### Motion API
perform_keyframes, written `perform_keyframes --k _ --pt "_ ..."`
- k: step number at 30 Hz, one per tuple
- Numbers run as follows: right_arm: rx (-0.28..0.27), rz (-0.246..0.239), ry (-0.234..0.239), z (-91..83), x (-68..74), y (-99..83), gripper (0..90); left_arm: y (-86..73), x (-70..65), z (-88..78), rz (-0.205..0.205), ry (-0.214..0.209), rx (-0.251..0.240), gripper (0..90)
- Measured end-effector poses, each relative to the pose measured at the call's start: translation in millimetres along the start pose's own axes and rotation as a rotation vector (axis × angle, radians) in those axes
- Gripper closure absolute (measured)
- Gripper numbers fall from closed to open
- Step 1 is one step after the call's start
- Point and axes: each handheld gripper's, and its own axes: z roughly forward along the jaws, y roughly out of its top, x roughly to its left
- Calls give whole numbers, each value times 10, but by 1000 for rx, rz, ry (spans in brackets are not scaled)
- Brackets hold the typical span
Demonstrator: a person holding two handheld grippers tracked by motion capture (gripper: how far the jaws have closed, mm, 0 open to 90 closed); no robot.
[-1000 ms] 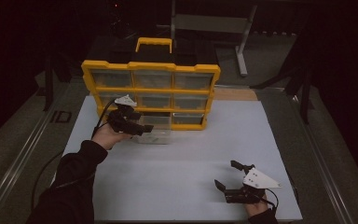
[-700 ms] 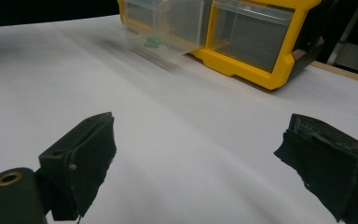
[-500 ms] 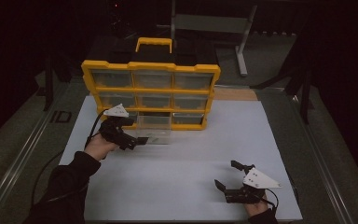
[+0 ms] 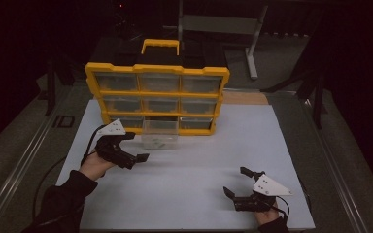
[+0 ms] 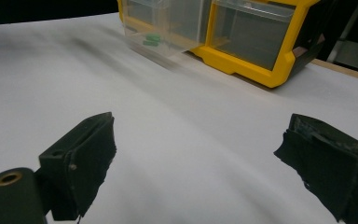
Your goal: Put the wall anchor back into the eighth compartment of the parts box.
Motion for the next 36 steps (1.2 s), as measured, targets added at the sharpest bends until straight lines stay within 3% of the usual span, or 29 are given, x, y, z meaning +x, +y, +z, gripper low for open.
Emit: perform_keyframes --k 3,7,14,21,29,36 --pt "-1 2 1 -3 -4 -1 90 -78 -37 -13 3 -14 -14 0" --pt "2 2 1 -1 -5 -3 90 -189 -77 -24 21 0 -11 0" --pt "0 1 1 -1 -4 -1 90 -406 -137 -35 6 -23 -38 0" --pt "0 1 0 -1 -3 -2 90 -622 -200 18 3 -48 -12 0" --pt "4 -3 -1 2 -3 -3 90 -796 -255 14 -4 -81 -25 0" --pt "2 -2 -2 -2 -2 -1 90 -960 -295 -25 -6 -61 -30 0"
